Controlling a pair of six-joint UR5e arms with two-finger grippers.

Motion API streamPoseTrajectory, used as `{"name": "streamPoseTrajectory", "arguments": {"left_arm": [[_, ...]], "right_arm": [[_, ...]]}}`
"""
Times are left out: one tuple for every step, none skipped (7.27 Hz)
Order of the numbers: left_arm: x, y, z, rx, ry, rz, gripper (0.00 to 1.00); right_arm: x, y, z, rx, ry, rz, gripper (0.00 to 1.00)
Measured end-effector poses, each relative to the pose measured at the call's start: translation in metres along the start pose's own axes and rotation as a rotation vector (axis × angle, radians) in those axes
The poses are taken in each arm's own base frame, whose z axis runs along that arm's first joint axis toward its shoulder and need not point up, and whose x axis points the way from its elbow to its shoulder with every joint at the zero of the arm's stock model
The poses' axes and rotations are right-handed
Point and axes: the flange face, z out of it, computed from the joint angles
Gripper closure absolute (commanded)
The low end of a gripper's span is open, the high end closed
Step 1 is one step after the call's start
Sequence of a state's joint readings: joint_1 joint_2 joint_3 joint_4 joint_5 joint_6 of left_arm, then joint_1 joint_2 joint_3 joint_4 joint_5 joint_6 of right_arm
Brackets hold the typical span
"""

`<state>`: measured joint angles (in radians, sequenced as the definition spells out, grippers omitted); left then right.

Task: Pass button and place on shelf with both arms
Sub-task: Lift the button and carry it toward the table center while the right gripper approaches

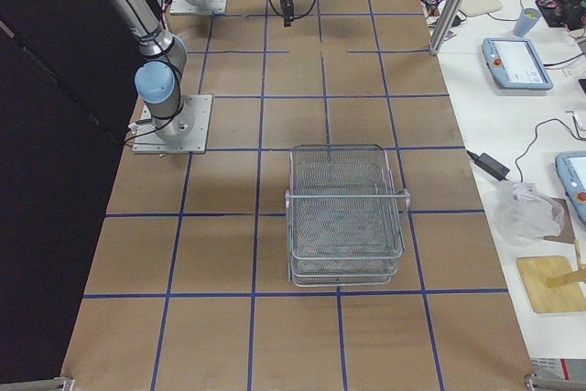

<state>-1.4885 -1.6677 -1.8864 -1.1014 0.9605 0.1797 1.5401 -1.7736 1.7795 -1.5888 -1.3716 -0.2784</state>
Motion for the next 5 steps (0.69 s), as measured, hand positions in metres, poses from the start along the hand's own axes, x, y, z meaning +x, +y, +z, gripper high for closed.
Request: {"name": "streamPoseTrajectory", "arguments": {"left_arm": [[0.022,-0.001,0.004,0.006,0.105,-0.077,0.90],[0.040,0.000,0.007,0.001,0.178,-0.134,0.99],[0.063,0.003,0.013,-0.006,0.224,-0.155,1.00],[0.089,0.007,0.023,-0.009,0.261,-0.150,1.00],[0.113,0.012,0.033,-0.008,0.290,-0.131,1.00]], "right_arm": [[0.008,-0.004,-0.001,0.038,-0.017,-0.114,0.00],[0.018,-0.008,0.000,0.082,-0.066,-0.224,0.00],[0.033,-0.010,0.002,0.138,-0.130,-0.349,0.00],[0.045,-0.011,0.002,0.198,-0.172,-0.489,0.00],[0.051,-0.011,0.002,0.244,-0.192,-0.601,0.00]]}}
